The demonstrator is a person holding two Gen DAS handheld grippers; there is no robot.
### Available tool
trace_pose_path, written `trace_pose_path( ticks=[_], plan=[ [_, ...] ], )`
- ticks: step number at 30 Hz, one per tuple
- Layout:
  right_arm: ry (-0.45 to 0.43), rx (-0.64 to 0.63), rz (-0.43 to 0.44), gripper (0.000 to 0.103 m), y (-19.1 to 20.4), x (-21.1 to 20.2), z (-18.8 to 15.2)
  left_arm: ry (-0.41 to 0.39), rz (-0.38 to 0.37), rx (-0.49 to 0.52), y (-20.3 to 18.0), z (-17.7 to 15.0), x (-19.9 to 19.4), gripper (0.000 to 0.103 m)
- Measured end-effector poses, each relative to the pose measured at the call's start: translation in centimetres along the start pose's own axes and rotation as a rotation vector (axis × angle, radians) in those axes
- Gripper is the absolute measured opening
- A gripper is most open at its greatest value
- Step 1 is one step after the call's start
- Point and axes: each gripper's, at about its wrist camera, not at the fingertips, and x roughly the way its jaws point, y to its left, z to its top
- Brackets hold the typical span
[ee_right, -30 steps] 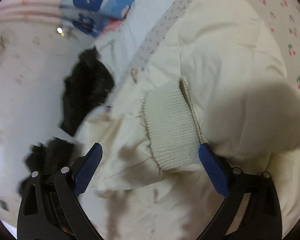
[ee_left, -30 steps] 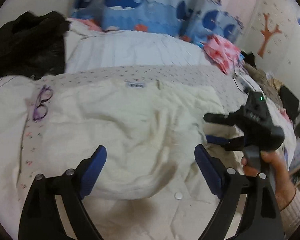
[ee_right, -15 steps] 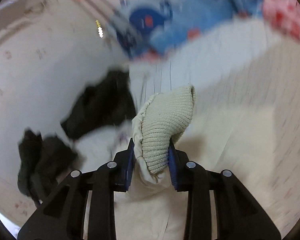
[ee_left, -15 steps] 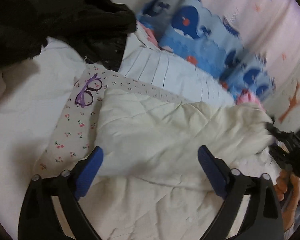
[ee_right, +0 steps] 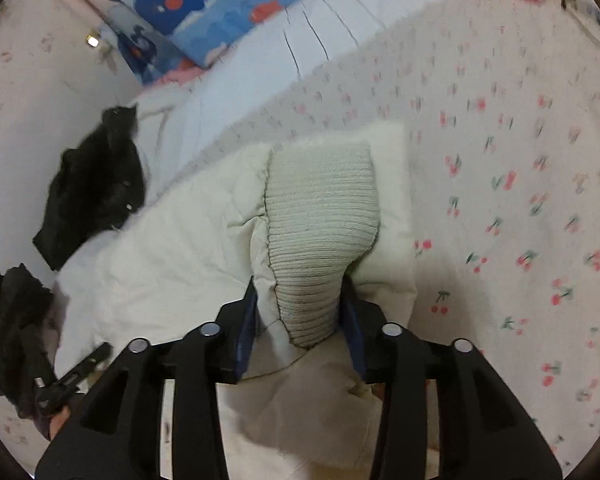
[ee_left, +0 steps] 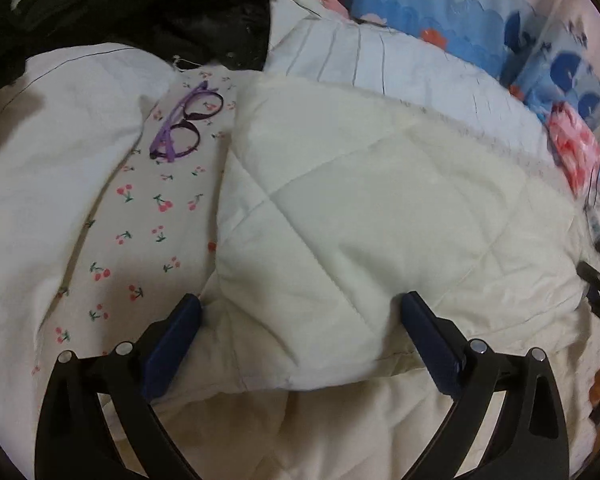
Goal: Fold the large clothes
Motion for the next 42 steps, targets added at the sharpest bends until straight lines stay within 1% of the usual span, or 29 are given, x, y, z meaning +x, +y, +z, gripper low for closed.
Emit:
trace_pose_path(
  ticks=[1, 2, 4, 5, 7, 8, 9, 10, 11, 12, 13, 14, 16, 17, 18, 19, 20, 22, 23, 25, 26, 28, 29, 30, 32, 35, 37, 40, 42],
  plan=[
    [-0.059, -0.031, -0.02, 0.044, 1.1, -1.3, 0.1, -0.029, -0.03, -0.019, 0.0, 0.4, -1.1, 0.096],
    [-0.144, -0.077, -0.023, 0.047, 2.5, -3.1, 0.2, -0.085, -0.07, -0.032, 0.0, 0.8, -2.4, 0.096],
    [-0.207, -0.133, 0.013, 0.053, 4.4, -4.5, 0.7, -0.185, -0.102, -0.035, -0.2, 1.1, -4.2, 0.096],
    [-0.221, -0.172, 0.025, 0.056, 5.5, -4.4, 0.9, -0.197, -0.095, -0.027, -0.3, 1.2, -4.3, 0.096],
    [-0.166, -0.216, 0.044, 0.057, 7.3, -2.7, 1.0, -0.167, -0.077, -0.017, -0.3, 1.2, -3.0, 0.096],
    [-0.117, -0.234, 0.012, 0.057, 7.5, -0.8, 1.1, -0.111, -0.057, -0.02, 0.0, 0.9, -1.3, 0.096],
    [-0.05, -0.251, -0.08, 0.057, 7.1, 1.8, 1.0, -0.075, -0.043, -0.025, 0.2, 0.7, -0.2, 0.096],
    [-0.008, -0.252, -0.121, 0.053, 6.4, 3.5, 1.1, -0.015, -0.024, -0.034, 0.7, 0.4, 1.7, 0.097],
    [0.059, -0.237, -0.153, 0.048, 4.7, 6.0, 0.8, 0.01, -0.037, -0.042, 1.1, 0.1, 2.8, 0.097],
    [0.073, -0.222, -0.147, 0.045, 3.7, 6.8, 0.7, 0.008, -0.071, -0.055, 1.6, -0.1, 3.4, 0.097],
    [0.074, -0.205, -0.136, 0.042, 3.4, 6.8, 0.9, 0.012, -0.079, -0.061, 1.7, -0.1, 3.4, 0.097],
    [0.074, -0.163, -0.116, 0.042, 3.3, 5.8, 1.4, 0.022, -0.075, -0.062, 1.7, 0.1, 3.1, 0.097],
    [0.052, -0.148, -0.072, 0.046, 3.3, 3.6, 1.9, 0.031, -0.079, -0.085, 2.0, 0.4, 2.1, 0.097],
    [0.037, -0.162, -0.053, 0.051, 3.3, 1.4, 1.8, 0.034, -0.095, -0.104, 2.2, 0.6, 1.4, 0.097],
    [0.033, -0.167, -0.04, 0.056, 3.3, 0.3, 1.8, 0.032, -0.114, -0.116, 2.3, 0.6, 0.8, 0.097],
    [0.032, -0.167, -0.023, 0.064, 3.0, -1.3, 1.2, 0.016, -0.164, -0.133, 2.9, 0.6, -1.0, 0.097],
    [0.038, -0.163, -0.016, 0.07, 2.2, -3.6, 0.0, 0.002, -0.187, -0.135, 3.1, 0.4, -2.2, 0.097],
    [0.07, -0.148, 0.001, 0.073, 0.1, -6.4, -1.7, -0.027, -0.211, -0.114, 4.2, -0.5, -5.3, 0.097],
    [0.109, -0.124, 0.015, 0.074, -1.7, -8.2, -3.5, -0.03, -0.206, -0.093, 4.6, -0.9, -6.5, 0.097],
    [0.18, -0.094, 0.021, 0.075, -3.7, -10.0, -5.5, -0.024, -0.188, -0.053, 6.0, -2.9, -9.0, 0.097],
    [0.228, -0.069, 0.038, 0.075, -5.4, -11.2, -7.3, -0.014, -0.174, -0.047, 6.8, -4.1, -9.8, 0.097],
    [0.282, -0.039, 0.046, 0.075, -6.9, -12.7, -9.7, 0.042, -0.146, -0.03, 8.6, -6.8, -10.8, 0.097],
    [0.328, -0.017, 0.065, 0.075, -7.8, -13.3, -11.2, 0.076, -0.126, -0.011, 9.3, -8.3, -11.2, 0.097],
    [0.349, -0.004, 0.085, 0.075, -8.3, -13.8, -12.1, 0.11, -0.093, 0.014, 10.1, -10.3, -11.8, 0.097],
    [0.403, 0.011, 0.133, 0.075, -8.8, -14.6, -14.2, 0.156, -0.076, 0.022, 11.5, -13.1, -12.6, 0.097],
    [0.465, 0.004, 0.164, 0.075, -8.5, -15.2, -16.8, 0.21, -0.125, -0.012, 13.5, -17.4, -14.5, 0.097],
    [0.5, 0.002, 0.169, 0.077, -8.3, -15.7, -18.5, 0.229, -0.158, -0.036, 14.3, -19.3, -15.4, 0.097],
    [0.565, 0.031, 0.213, 0.077, -8.1, -15.7, -20.9, 0.255, -0.211, -0.079, 15.2, -22.0, -16.3, 0.097],
    [0.593, 0.014, 0.207, 0.077, -7.6, -16.1, -22.3, 0.277, -0.239, -0.1, 15.6, -23.4, -16.7, 0.097]
  ],
)
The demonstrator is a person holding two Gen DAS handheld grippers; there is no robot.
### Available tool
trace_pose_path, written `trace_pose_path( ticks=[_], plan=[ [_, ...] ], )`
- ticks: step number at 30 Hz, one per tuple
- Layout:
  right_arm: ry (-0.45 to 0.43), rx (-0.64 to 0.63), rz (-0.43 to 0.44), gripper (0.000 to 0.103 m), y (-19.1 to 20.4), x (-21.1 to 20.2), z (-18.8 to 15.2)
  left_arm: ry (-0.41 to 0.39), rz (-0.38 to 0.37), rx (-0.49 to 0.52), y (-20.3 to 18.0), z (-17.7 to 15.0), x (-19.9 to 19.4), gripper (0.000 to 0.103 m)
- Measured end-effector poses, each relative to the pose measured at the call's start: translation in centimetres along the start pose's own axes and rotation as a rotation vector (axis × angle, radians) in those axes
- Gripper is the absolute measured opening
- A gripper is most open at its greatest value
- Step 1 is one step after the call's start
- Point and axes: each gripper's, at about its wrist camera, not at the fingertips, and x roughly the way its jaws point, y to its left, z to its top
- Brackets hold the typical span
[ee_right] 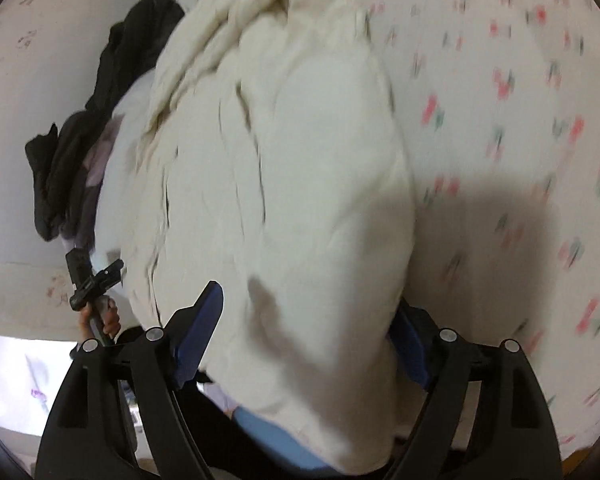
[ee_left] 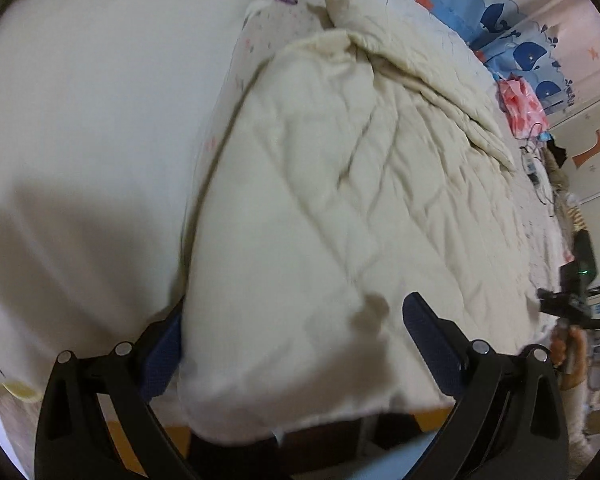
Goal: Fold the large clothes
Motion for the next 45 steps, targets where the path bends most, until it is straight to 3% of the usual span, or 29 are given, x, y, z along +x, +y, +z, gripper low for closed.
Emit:
trace_pose_path(
  ticks=[2, 4, 6, 8, 11, 15, 18, 21, 25, 27, 29, 31, 33, 35, 38, 41, 45],
  plan=[
    [0.004, -0.011, -0.002, 0.078, 0.5, 0.2, -0.7, 0.004, -0.013, -0.007, -0.3, -0.6, 0.0, 0.097],
    [-0.002, -0.006, 0.059, 0.077, 0.9, 0.1, -1.1, 0.004, -0.012, -0.016, -0.9, -0.6, 0.2, 0.096],
    [-0.037, 0.003, 0.109, 0.064, 1.2, 0.0, -1.4, 0.012, -0.022, -0.03, -1.3, -0.4, 0.4, 0.082],
    [-0.076, 0.026, 0.173, 0.026, 1.2, 0.1, -1.6, 0.023, -0.043, -0.029, -2.2, -0.3, 0.6, 0.052],
    [-0.154, 0.028, 0.245, 0.018, 1.9, -0.1, -1.4, -0.004, -0.036, -0.009, -3.3, 0.2, -0.2, 0.027],
    [-0.358, 0.003, 0.404, 0.014, 4.1, -4.8, 0.0, -0.083, -0.114, -0.015, -4.9, 1.0, -3.5, 0.02],
    [-0.465, -0.054, 0.457, 0.013, 6.7, -9.7, 0.9, -0.146, -0.2, 0.005, -7.2, 1.1, -7.0, 0.019],
    [-0.523, -0.129, 0.452, 0.013, 8.8, -14.8, 0.3, -0.177, -0.289, 0.053, -9.8, 0.0, -10.3, 0.019],
    [-0.522, -0.171, 0.406, 0.013, 7.0, -18.4, -3.9, -0.146, -0.35, 0.155, -12.3, -4.3, -12.7, 0.019],
    [-0.472, -0.188, 0.342, 0.014, 4.1, -19.0, -7.1, -0.068, -0.356, 0.221, -12.2, -7.0, -11.9, 0.026],
    [-0.376, -0.182, 0.263, 0.021, 1.1, -17.7, -9.6, 0.01, -0.327, 0.249, -11.1, -9.0, -10.1, 0.043],
    [-0.298, -0.133, 0.194, 0.028, -2.2, -15.9, -11.6, 0.073, -0.313, 0.197, -8.8, -10.0, -7.9, 0.048],
    [-0.282, -0.055, 0.194, 0.038, -5.7, -14.9, -13.0, 0.095, -0.332, 0.118, -6.4, -10.3, -6.6, 0.053],
    [-0.313, 0.016, 0.255, 0.059, -8.2, -15.2, -13.7, 0.037, -0.365, 0.027, -3.9, -10.2, -6.1, 0.075],
    [-0.341, 0.03, 0.291, 0.077, -9.5, -16.3, -13.2, -0.027, -0.454, -0.07, -2.0, -9.7, -6.3, 0.087],
    [-0.3, 0.027, 0.289, 0.082, -9.2, -15.5, -12.1, -0.06, -0.494, -0.073, -2.2, -9.0, -5.7, 0.096],
    [-0.216, 0.023, 0.27, 0.083, -7.5, -11.0, -10.6, 0.085, -0.426, -0.036, -4.9, -8.4, -1.1, 0.096]
  ],
)
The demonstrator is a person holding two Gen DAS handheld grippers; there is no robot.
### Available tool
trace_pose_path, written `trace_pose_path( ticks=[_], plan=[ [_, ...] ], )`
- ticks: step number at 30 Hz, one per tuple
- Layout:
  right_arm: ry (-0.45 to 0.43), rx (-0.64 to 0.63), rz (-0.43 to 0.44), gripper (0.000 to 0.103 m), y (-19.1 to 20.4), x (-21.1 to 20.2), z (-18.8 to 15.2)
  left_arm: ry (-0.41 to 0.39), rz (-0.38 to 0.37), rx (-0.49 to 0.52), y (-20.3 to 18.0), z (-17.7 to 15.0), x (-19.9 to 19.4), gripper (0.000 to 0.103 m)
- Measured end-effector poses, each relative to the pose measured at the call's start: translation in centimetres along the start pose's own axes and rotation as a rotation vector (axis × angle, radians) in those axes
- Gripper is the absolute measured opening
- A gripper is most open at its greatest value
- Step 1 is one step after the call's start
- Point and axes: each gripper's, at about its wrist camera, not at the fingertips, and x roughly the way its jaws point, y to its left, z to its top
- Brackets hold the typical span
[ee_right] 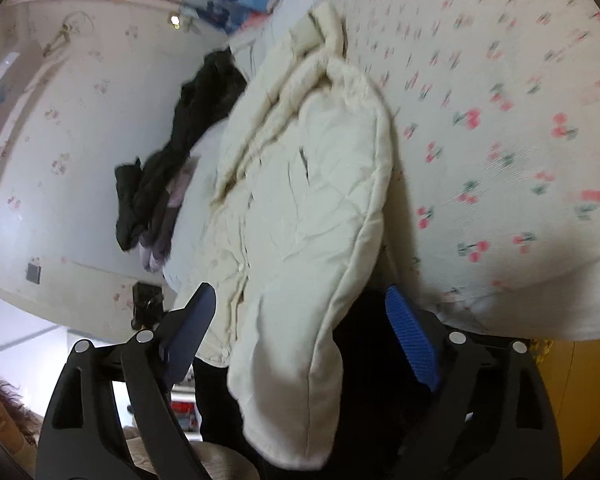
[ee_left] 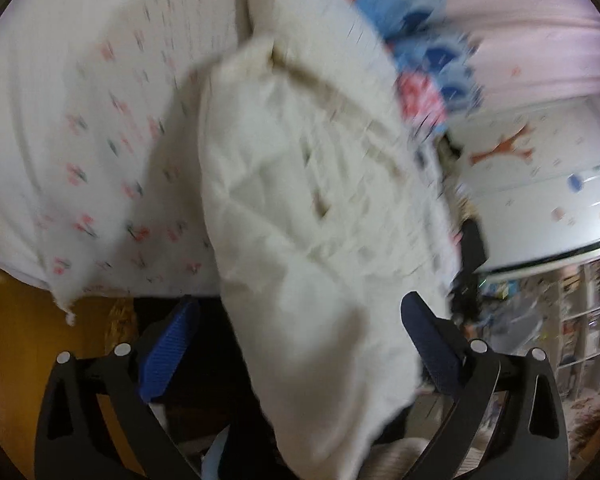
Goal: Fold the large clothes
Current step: 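Hold the folded jacket with both tools and lift it off the bed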
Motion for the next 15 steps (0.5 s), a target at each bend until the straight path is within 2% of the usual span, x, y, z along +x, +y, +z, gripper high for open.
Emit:
trace_pose_path(
  ticks=[2, 3, 4, 5, 6, 7, 8, 10, 13, 15],
  plan=[
    [0.033, -0.001, 0.035, 0.083, 0.1, 2.0, 0.1, 0.04, -0.026, 0.019, -0.8, -0.6, 2.3, 0.096],
    [0.035, -0.011, 0.057, 0.079, 0.5, 3.0, 0.2, 0.021, -0.05, 0.033, -1.3, -1.0, 2.7, 0.095],
    [0.029, -0.027, 0.072, 0.064, 0.9, 3.5, 0.3, 0.002, -0.077, 0.039, -1.6, -1.1, 2.8, 0.082],
    [0.017, -0.04, 0.085, 0.04, 1.4, 4.2, 0.4, -0.014, -0.098, 0.033, -2.1, -1.4, 2.9, 0.062],
    [0.009, -0.038, 0.097, 0.025, 1.7, 4.8, 0.6, -0.025, -0.099, 0.019, -2.5, -1.4, 3.0, 0.05],
    [-0.007, -0.043, 0.111, 0.021, 2.1, 4.9, 0.7, -0.05, -0.098, 0.005, -3.1, -1.4, 2.8, 0.031],
    [-0.034, -0.062, 0.117, 0.018, 2.7, 4.7, 0.8, -0.072, -0.104, 0.008, -3.7, -1.2, 2.5, 0.02],
    [-0.086, -0.09, 0.161, 0.015, 4.3, 3.5, 1.1, -0.14, -0.118, 0.036, -6.1, -0.9, 0.5, 0.013],
    [-0.177, -0.16, 0.234, 0.015, 7.6, -0.3, 1.3, -0.213, -0.161, 0.101, -10.1, -0.7, -2.4, 0.012],
    [-0.196, -0.204, 0.248, 0.015, 9.2, -2.1, 1.1, -0.231, -0.192, 0.141, -11.8, -0.9, -4.1, 0.012]
  ],
)
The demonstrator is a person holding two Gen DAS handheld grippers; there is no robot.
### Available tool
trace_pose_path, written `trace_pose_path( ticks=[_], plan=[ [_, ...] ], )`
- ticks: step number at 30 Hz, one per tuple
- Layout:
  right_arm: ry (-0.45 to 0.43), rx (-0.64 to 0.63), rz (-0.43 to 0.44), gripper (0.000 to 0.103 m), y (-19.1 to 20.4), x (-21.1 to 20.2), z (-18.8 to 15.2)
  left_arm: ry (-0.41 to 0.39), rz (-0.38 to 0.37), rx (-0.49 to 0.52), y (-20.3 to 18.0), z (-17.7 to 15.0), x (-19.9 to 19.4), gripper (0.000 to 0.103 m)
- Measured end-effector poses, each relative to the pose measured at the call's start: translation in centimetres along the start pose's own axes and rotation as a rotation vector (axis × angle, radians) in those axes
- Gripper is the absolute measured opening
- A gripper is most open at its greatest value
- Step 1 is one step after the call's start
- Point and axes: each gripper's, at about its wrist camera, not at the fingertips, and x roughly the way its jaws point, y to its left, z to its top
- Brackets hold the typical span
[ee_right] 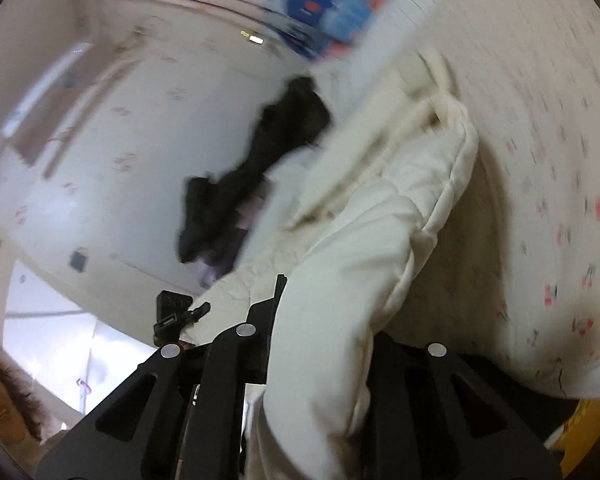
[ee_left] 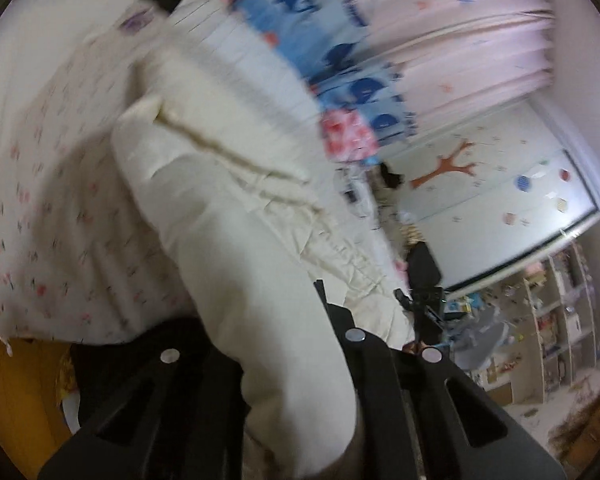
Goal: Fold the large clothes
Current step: 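Hold the folded jacket with both tools and lift it off the bed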
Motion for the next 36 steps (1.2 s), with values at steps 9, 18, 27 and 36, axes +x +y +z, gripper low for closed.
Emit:
trace_pose_path(
  ticks=[9, 18, 27, 36],
  plan=[
    [0.231, 0.093, -0.184, 0.034, -5.7, -2.6, -6.6, 0.35, 0.117, -0.091, 8.2, -6.7, 1.5, 0.038],
    [0.237, -0.036, -0.387, 0.058, -3.9, -2.0, -8.4, 0.272, 0.016, -0.154, 10.7, -8.2, 2.7, 0.086],
    [0.248, -0.114, -0.437, 0.059, -3.6, -2.0, -9.4, 0.276, 0.062, -0.133, 10.1, -8.4, 4.4, 0.087],
    [0.251, -0.309, -0.635, 0.058, -0.1, -0.8, -10.2, 0.258, 0.107, -0.118, 10.2, -8.4, 4.2, 0.074]
  ],
)
